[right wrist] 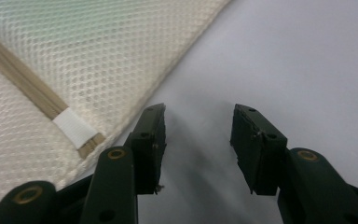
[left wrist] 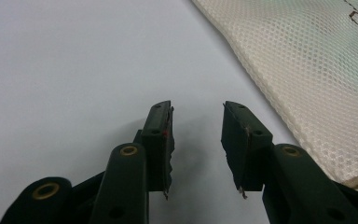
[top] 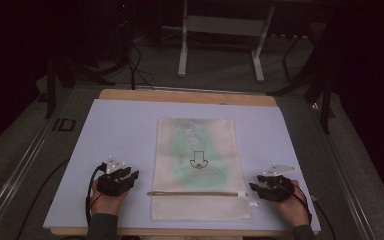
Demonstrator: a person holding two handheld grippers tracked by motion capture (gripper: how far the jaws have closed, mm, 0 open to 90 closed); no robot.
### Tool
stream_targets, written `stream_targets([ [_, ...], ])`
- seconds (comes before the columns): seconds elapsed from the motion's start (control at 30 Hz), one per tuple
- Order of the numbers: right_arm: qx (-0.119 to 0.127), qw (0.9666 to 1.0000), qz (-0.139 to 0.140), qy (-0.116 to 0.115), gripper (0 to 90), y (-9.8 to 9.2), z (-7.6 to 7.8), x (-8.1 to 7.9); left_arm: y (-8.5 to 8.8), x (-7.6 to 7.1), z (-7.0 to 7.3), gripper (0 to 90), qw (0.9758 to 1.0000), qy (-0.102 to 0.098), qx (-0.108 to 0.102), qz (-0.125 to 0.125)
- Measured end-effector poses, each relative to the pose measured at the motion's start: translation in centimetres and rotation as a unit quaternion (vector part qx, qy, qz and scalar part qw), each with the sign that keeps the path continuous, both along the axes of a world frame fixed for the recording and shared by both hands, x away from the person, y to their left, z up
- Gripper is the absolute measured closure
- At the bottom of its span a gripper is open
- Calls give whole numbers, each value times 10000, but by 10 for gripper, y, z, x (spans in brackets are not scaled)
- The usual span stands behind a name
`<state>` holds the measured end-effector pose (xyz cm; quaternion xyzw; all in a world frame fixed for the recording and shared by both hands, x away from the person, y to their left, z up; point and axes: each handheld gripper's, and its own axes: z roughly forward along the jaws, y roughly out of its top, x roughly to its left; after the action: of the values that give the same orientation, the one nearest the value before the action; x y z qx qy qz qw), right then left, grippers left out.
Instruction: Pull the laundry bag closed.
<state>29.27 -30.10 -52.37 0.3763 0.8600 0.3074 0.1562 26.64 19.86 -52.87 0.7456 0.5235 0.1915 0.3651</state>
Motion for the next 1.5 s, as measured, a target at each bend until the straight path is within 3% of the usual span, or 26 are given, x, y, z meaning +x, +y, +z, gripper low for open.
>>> stream_targets([
  [0.37, -257, 9992, 297, 0, 548, 12, 5, 5, -1, -1, -1, 620, 10000, 63, -2, -40],
  [0.57, -226, 9983, 524, 96, 544, 18, 8, 7, 0, -1, -1, 618, 9999, 76, -2, -79],
  [0.83, -387, 9970, 663, 109, 543, 22, 15, 8, -2, -1, -1, 619, 9998, 45, 59, -169],
  [1.5, -605, 9879, 1405, 239, 552, 52, 22, 7, -7, -1, -3, 631, 9995, 69, 30, -298],
])
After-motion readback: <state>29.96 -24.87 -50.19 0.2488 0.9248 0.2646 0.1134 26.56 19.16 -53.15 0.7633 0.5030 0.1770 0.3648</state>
